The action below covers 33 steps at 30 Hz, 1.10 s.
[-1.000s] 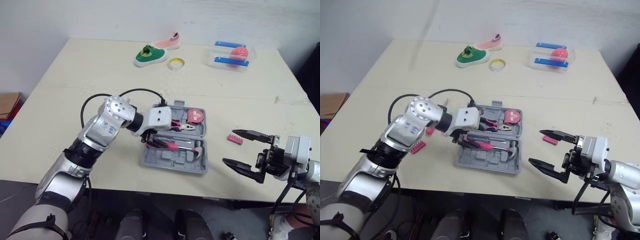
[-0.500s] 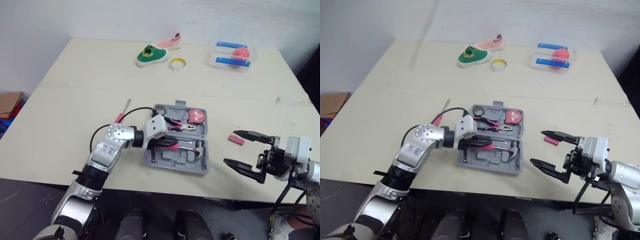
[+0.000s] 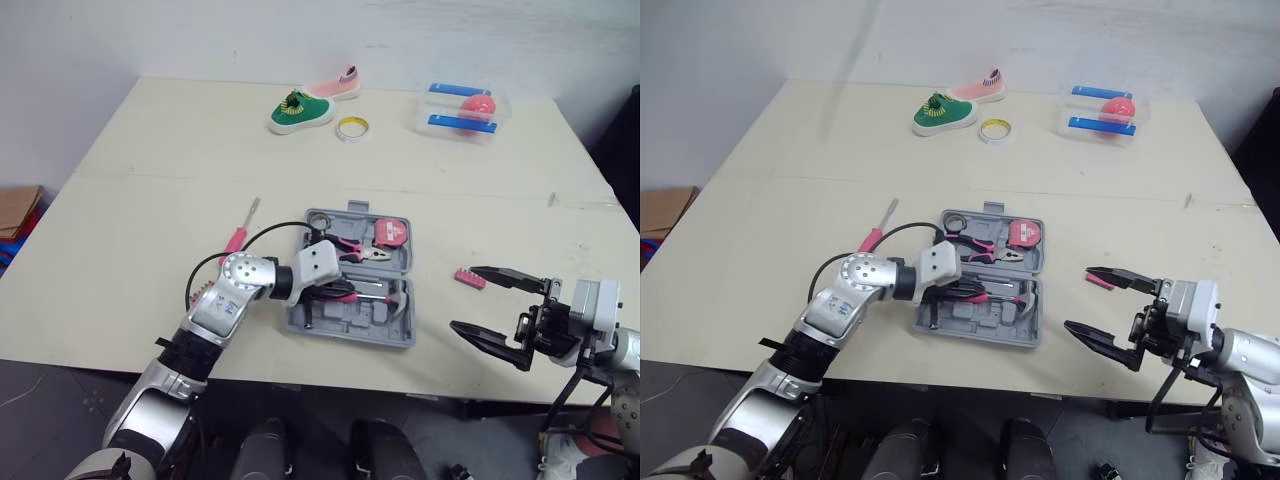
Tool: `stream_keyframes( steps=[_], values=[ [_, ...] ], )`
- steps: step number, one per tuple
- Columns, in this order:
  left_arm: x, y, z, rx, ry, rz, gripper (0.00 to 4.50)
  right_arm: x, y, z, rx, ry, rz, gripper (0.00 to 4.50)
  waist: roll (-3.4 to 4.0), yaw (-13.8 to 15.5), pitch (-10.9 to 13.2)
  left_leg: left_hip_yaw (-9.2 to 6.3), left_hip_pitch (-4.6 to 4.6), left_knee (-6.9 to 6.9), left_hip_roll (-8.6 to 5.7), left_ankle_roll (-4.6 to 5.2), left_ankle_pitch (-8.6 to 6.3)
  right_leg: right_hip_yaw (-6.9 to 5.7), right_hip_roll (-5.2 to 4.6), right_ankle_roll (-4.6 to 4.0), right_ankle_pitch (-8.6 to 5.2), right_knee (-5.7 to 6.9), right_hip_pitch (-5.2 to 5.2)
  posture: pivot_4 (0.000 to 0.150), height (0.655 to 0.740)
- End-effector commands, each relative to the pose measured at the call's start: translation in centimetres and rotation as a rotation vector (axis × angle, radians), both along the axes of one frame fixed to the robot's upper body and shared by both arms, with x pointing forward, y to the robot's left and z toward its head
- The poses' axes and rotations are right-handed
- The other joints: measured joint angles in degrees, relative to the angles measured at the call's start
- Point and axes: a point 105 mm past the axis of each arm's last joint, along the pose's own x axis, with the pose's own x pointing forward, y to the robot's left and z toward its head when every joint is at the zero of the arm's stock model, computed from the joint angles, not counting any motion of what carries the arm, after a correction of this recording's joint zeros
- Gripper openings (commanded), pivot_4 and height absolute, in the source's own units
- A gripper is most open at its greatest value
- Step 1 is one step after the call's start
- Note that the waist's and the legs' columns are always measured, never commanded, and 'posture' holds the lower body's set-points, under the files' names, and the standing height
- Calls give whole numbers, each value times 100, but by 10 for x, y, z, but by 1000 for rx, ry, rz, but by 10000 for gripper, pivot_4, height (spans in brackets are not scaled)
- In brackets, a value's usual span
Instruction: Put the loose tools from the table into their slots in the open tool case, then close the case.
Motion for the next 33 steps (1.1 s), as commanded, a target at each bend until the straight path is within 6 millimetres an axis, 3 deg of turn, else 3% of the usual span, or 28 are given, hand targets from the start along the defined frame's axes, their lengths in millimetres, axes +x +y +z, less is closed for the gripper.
stream_keyframes(
  steps=[1,6,15,18,24,26,28,29,33],
  values=[
    [4,10,-30,139,49,48,600,-3,-2,7,5,-43,-21,45000,1,0,0,0,7,0,0,0,-1,0,0,0,0,-1,7,1500,7400],
    [1,8,-43,219,49,9,600,-2,-2,6,7,-43,-28,45000,24,5,-20,-21,42,0,3,20,-31,4,-9,0,0,-23,63,1500,7400],
    [-18,8,-92,354,167,-14,600,-2,-7,3,6,-41,-50,45000,70,35,-125,-27,55,0,1,39,-48,0,-12,4,2,-44,92,1500,7400],
    [-24,8,-105,393,171,-38,600,-4,-10,-1,6,-40,-56,45000,74,27,-146,-27,122,-7,5,26,-86,0,-12,5,1,-64,161,1500,7400],
    [-28,19,-124,471,189,-29,600,-6,-14,-7,13,-39,-73,45000,81,7,-244,-31,141,-17,15,19,-111,3,-10,6,0,-103,184,1500,7400],
    [-23,12,-114,389,186,3,600,-6,-15,-9,12,-37,-74,45000,87,3,-258,-31,143,-18,17,19,-112,4,-10,5,0,-106,185,1500,7400],
    [-16,-6,-87,219,133,-3,600,-6,-18,-10,14,-39,-79,45000,98,3,-263,-32,143,-19,17,21,-113,7,-12,6,0,-114,186,1500,7400],
    [-13,-13,-63,111,91,-25,600,-6,-21,-11,14,-40,-82,45000,109,3,-259,-31,142,-20,16,22,-113,8,-16,6,1,-116,186,1500,7400],
    [-7,-16,-10,-100,-21,-63,600,-5,-27,-13,19,-42,-91,45000,134,-16,-183,-31,121,-34,16,20,-103,6,-18,4,0,-111,155,1500,7400]
  ],
)
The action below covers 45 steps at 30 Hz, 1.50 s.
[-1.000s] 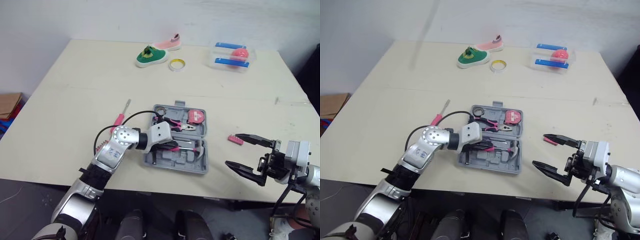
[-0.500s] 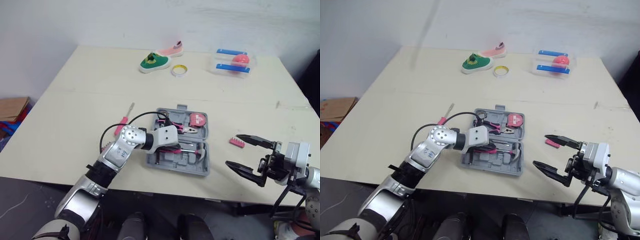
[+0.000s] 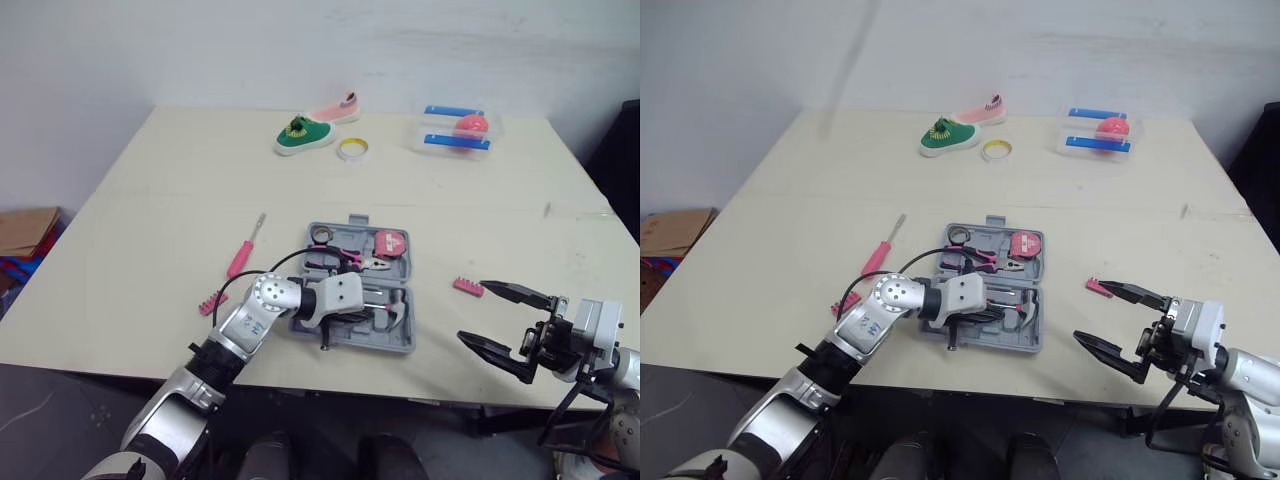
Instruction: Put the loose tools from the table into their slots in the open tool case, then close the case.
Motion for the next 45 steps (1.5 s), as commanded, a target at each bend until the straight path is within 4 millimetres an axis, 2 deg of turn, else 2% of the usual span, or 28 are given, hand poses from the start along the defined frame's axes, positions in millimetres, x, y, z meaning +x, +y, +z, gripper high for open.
stream_keyframes(
  steps=[1,3,7,12,13,14,18,21,22,23,25,27,31,34,38,40,45],
  values=[
    [4,12,34,-142,-56,-3,600,-1,-10,10,1,-60,-21,45000,-7,-10,43,2,-8,-7,0,3,9,-1,3,-2,-1,2,-12,1500,7400],
    [4,18,56,-241,-69,-5,600,0,-13,9,-2,-60,-24,45000,-7,-8,76,8,-30,-15,-2,20,27,0,6,-4,-2,8,-41,1500,7400],
    [-2,47,96,-407,-132,-1,600,2,-22,11,4,-62,-48,45000,-6,3,90,10,-90,-10,-10,-20,70,-12,15,-3,-2,14,-93,1500,7400],
    [-5,87,113,-460,-169,84,600,4,-34,14,2,-71,-84,45000,-12,-7,111,16,-89,-5,-17,-7,69,-16,17,9,4,11,-86,1500,7400],
    [-5,112,111,-450,-169,161,5891,5,-42,15,-16,-79,-109,45000,-15,-8,120,15,-89,-4,-18,-1,65,-15,15,16,8,11,-86,1500,7400],
    [-6,129,110,-440,-171,213,8588,5,-47,16,-29,-84,-127,45000,-15,-16,123,15,-89,-5,-19,1,65,-11,12,21,12,12,-86,1500,7400],
    [-14,193,102,-402,-196,446,27747,5,-68,19,-58,-93,-181,45000,-20,-75,136,12,-83,-12,-13,25,52,-3,11,18,16,13,-88,1500,7400],
    [-24,261,100,-381,-248,714,41815,2,-92,16,-93,-93,-254,45000,-22,-117,138,10,-81,-25,-13,19,52,-3,5,14,14,10,-91,1500,7400],
    [-28,285,103,-393,-276,815,44572,1,-102,13,-105,-93,-287,45000,-24,-128,139,10,-81,-30,-13,18,52,-3,5,12,13,7,-92,1500,7400],
    [-32,300,105,-404,-294,876,44572,0,-108,12,-112,-93,-307,45000,-25,-130,140,10,-81,-36,-13,17,53,-4,4,10,12,4,-95,1500,7400],
    [-47,347,107,-390,-346,1060,44572,-5,-129,5,-132,-86,-398,45000,-28,-131,141,10,-82,-45,-13,16,53,-7,4,6,10,-3,-98,1500,7400],
    [-65,385,108,-401,-376,1212,44572,-11,-149,0,-137,-79,-493,45000,-27,-145,142,11,-82,-52,-13,-10,38,-7,3,4,8,-10,-100,1500,7400],
    [-96,437,107,-410,-396,1407,44572,-23,-177,-8,-166,-64,-626,45000,-27,-159,142,21,-82,-57,-13,-29,19,-4,3,1,5,-20,-106,1500,7400],
    [-109,449,99,-368,-377,1449,44572,-28,-187,-10,-166,-52,-675,45000,-27,-167,142,26,-82,-55,-13,-27,17,3,-2,1,6,-18,-112,1500,7400],
    [-111,447,91,-373,-351,1443,44572,-27,-185,-13,-154,-53,-667,45000,-26,-164,142,25,-82,-62,-11,-33,18,7,-6,-1,5,-10,-126,1500,7400],
    [-107,433,89,-371,-329,1384,44572,-21,-172,-12,-131,-65,-608,45000,-26,-168,141,25,-82,-67,-10,-38,21,11,-6,-5,3,-4,-132,1500,7400],
    [-99,392,84,-322,-259,1199,44572,-2,-125,0,-48,-108,-412,45000,-24,-181,142,26,-86,-70,-8,-41,23,14,-6,-9,1,2,-137,1500,7400]
  ],
)
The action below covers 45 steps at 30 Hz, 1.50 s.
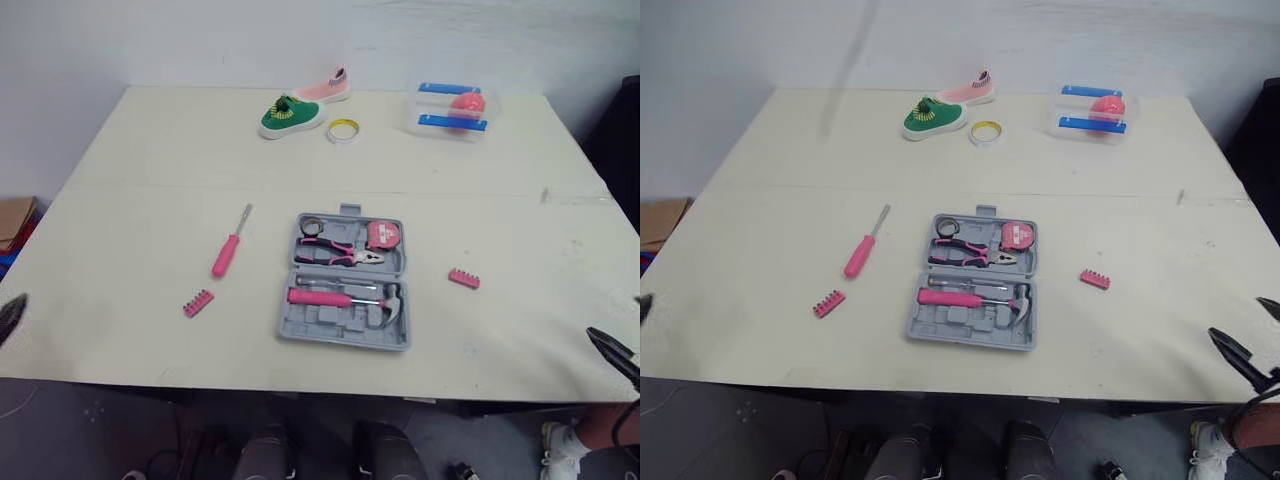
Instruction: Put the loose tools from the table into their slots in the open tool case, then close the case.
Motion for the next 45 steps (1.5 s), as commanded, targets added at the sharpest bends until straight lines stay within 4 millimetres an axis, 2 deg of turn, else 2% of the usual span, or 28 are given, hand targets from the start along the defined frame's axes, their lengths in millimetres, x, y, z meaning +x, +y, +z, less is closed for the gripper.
stream_keyframes(
  steps=[1,5,6,8,12,16,20,23,27,37,40,45],
  values=[
    [6,-33,12,45,3,-159,44572,13,36,26,40,-88,156,45000,1,-17,1,1,-5,0,0,0,0,2,0,0,0,2,-5,1500,7400],
    [16,-96,0,69,121,-442,44572,24,95,43,103,-132,381,45000,7,-32,3,4,-7,1,0,-1,1,5,0,-1,0,9,-12,1500,7400],
    [17,-104,-2,69,142,-479,44572,24,106,46,113,-136,420,45000,8,-31,3,3,-8,1,-1,-1,1,6,0,-1,0,10,-11,1500,7400],
    [18,-113,-6,72,171,-519,44572,24,118,49,129,-133,464,45000,8,-25,3,3,-9,1,-1,-1,1,4,0,-3,-1,10,-14,1500,7400],
    [34,-126,-25,40,210,-526,44572,20,179,58,151,-168,713,45000,8,-6,3,4,-20,0,-1,-6,5,1,3,-8,-5,16,-26,1500,7400],
    [48,-125,-44,56,242,-490,44572,19,200,59,152,-176,786,45000,6,20,4,16,-21,7,-5,-25,21,3,7,-8,-5,33,-30,1500,7400],
    [56,-128,-58,84,272,-489,44572,20,202,56,148,-163,792,45000,-14,42,4,18,-22,14,-4,-19,20,0,8,-7,-4,39,-32,1500,7400],
    [60,-130,-60,66,261,-483,44572,20,201,57,147,-155,792,45000,-15,40,4,19,-22,14,-6,-20,21,1,6,-7,-4,41,-32,1500,7400],
    [60,-141,-72,36,287,-533,44572,18,203,57,145,-144,801,45000,-15,38,4,18,-20,14,-4,-19,22,0,6,-7,-4,46,-32,1500,7400],
    [69,-140,-85,-29,330,-512,44572,14,212,65,135,-136,814,45000,-15,39,3,19,-8,16,-2,-5,32,-1,5,-8,-4,74,-35,1500,7400],
    [70,-147,-86,-37,330,-541,37289,14,211,65,132,-131,808,45000,-15,43,3,18,-8,14,-2,-6,33,0,5,-8,-4,75,-36,1500,7400],
    [69,-153,-89,-36,353,-574,15856,16,209,64,130,-120,801,45000,-15,44,3,19,-9,15,-7,-3,32,0,0,-8,-4,72,-34,1500,7400]
  ],
)
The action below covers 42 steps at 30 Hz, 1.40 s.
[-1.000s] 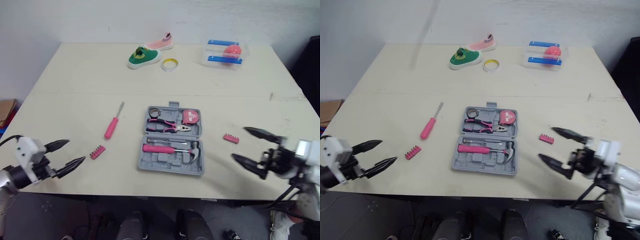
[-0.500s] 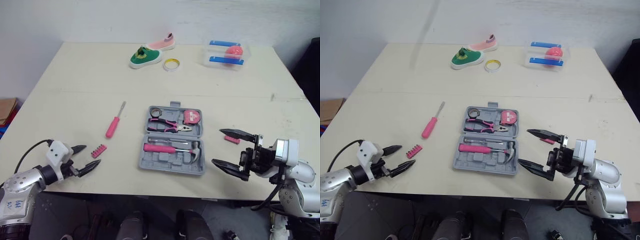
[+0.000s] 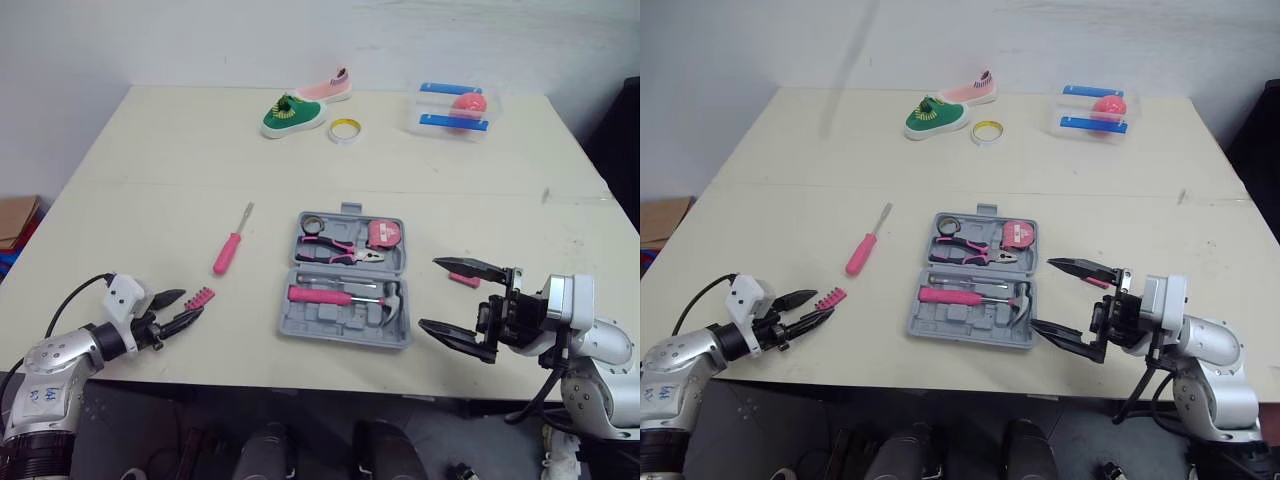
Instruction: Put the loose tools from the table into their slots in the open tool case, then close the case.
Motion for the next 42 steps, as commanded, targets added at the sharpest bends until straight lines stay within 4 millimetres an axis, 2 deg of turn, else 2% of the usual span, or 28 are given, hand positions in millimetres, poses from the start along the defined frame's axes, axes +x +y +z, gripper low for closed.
stream_keyframes(
  steps=[1,2,7,8,9,11,12,15,17,20,22,24,30,35,38,42],
  values=[
    [-8,-7,-16,-9,75,-44,11811,-3,-2,8,-14,-39,-1,45000,0,-2,0,0,0,0,0,0,0,0,0,0,0,0,1,1500,7400],
    [-9,-7,-17,-10,81,-47,7389,-3,-2,8,-15,-38,-3,45000,0,-3,0,0,0,0,0,0,0,0,0,0,0,-1,1,1500,7400],
    [-13,-2,-14,-10,65,-35,7043,-3,-4,6,-15,-32,-6,45000,0,-5,0,0,1,-1,1,0,0,0,0,0,0,0,0,1500,7400],
    [-12,-1,-5,-28,20,-33,7043,-3,-5,5,-16,-30,-8,45000,0,-5,0,0,1,0,1,0,0,0,0,0,0,1,0,1500,7400],
    [-11,-3,18,-48,-75,-49,7043,-3,-8,1,-17,-24,-17,45000,-1,-15,0,0,1,0,1,0,0,0,0,0,0,0,0,1500,7400],
    [-14,-7,49,-63,-190,-82,7043,-4,-14,-4,-22,-17,-29,45000,-13,-17,8,0,-2,-3,3,0,0,1,0,0,0,-2,-1,1500,7400],
    [-17,-14,63,-40,-223,-128,7043,-4,-18,-6,-26,-15,-41,45000,-24,-16,14,-2,-6,-3,4,-1,0,-1,1,0,0,-3,-3,1500,7400],
    [-23,-36,86,16,-250,-252,7043,-4,-26,-9,-42,-11,-64,45000,-35,2,21,-8,-8,2,3,-3,1,-4,0,0,0,-4,-1,1500,7400],
    [-25,-52,95,56,-235,-339,7043,-4,-30,-12,-60,8,-69,45000,-32,2,22,-7,-7,3,0,-2,2,-3,-3,-1,0,-4,2,1500,7400],
    [-27,-85,100,234,-157,-510,7043,-4,-41,-15,-85,20,-95,45000,-33,14,23,-6,-7,2,-2,-1,3,-1,-4,-1,1,-2,2,1500,7400],
    [-21,-99,106,278,-140,-537,7043,-3,-45,-16,-88,22,-104,45000,-32,17,23,-4,-7,1,-4,-3,7,-1,3,0,1,-3,4,1500,7400],
    [-17,-109,105,331,-117,-580,7043,-3,-46,-17,-91,25,-105,45000,-32,2,23,-3,-7,0,-1,-17,15,0,11,0,1,-3,4,1500,7400],
    [-5,-135,85,489,12,-666,7043,-2,-44,-18,-94,30,-107,45000,-31,-14,27,20,-4,-5,7,-8,45,-7,41,0,0,5,-10,1500,7400],
    [-2,-141,72,584,47,-725,7043,-1,-42,-16,-90,28,-113,45000,-37,2,30,22,-6,8,0,4,44,-7,35,3,2,8,-9,1500,7400],
    [7,-152,70,590,31,-712,7043,-2,-37,-14,-92,25,-112,45000,-39,15,31,18,-8,9,1,5,44,-2,31,3,2,8,-9,1500,7400],
    [11,-158,64,631,38,-729,7043,-3,-31,-11,-86,19,-116,45000,-42,20,33,12,-12,13,1,5,45,0,31,3,2,8,-8,1500,7400]
  ],
)
